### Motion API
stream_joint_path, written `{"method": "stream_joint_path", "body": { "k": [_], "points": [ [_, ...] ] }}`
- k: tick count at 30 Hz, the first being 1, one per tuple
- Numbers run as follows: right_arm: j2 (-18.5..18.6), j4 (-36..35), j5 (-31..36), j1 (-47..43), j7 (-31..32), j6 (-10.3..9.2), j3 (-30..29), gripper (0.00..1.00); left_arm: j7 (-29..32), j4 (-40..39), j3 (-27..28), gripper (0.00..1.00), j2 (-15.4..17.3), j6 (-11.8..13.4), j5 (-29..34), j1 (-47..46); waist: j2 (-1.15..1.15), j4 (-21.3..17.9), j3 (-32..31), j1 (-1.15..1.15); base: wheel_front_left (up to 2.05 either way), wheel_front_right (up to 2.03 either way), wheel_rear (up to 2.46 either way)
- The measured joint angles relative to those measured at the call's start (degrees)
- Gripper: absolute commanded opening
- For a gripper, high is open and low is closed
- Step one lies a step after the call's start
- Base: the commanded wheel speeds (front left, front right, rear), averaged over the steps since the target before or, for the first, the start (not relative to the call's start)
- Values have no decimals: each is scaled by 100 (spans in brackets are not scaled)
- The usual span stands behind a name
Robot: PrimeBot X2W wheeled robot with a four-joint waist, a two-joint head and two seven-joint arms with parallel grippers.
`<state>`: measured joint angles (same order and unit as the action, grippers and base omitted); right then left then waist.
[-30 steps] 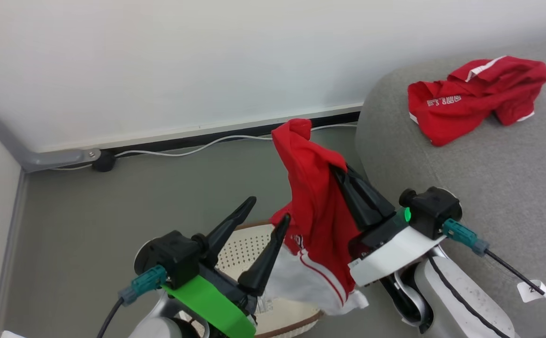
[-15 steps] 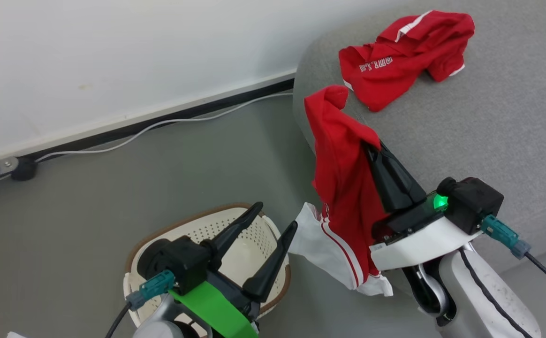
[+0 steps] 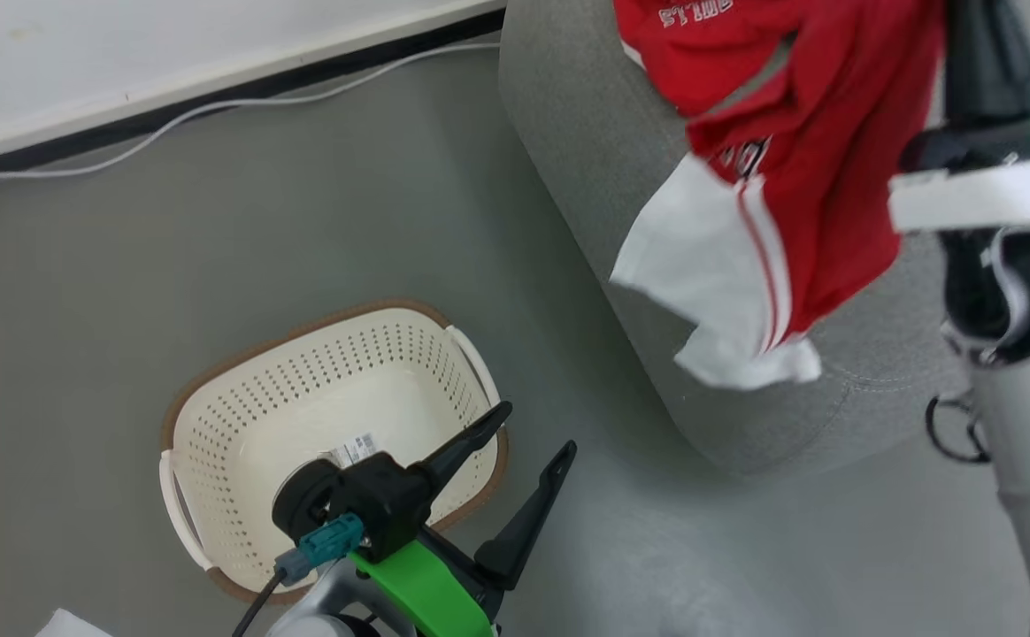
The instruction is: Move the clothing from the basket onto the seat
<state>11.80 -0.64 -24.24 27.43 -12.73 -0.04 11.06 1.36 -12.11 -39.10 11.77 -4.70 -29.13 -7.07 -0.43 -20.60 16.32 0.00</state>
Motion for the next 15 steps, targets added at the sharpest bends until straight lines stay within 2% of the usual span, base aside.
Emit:
{"method": "stream_joint_path", "body": {
  "k": [3,7,11,15],
  "points": [
    [159,208,-172,688,182,-78,-513,0,82,-24,4,100,29,26,111,0,0,105,242,0,0,0,0],
    [447,464,-660,1594,381,-371,-1462,0,146,-159,42,100,77,76,178,-38,0,338,523,0,0,0,0],
    [985,712,-871,2416,499,-592,-2370,0,249,-314,70,100,224,75,243,-168,0,605,803,0,0,0,0],
    [1529,1000,-873,2943,639,-647,-2721,0,313,-452,231,100,412,104,264,-179,0,845,1123,0,0,0,0]
  ]
}}
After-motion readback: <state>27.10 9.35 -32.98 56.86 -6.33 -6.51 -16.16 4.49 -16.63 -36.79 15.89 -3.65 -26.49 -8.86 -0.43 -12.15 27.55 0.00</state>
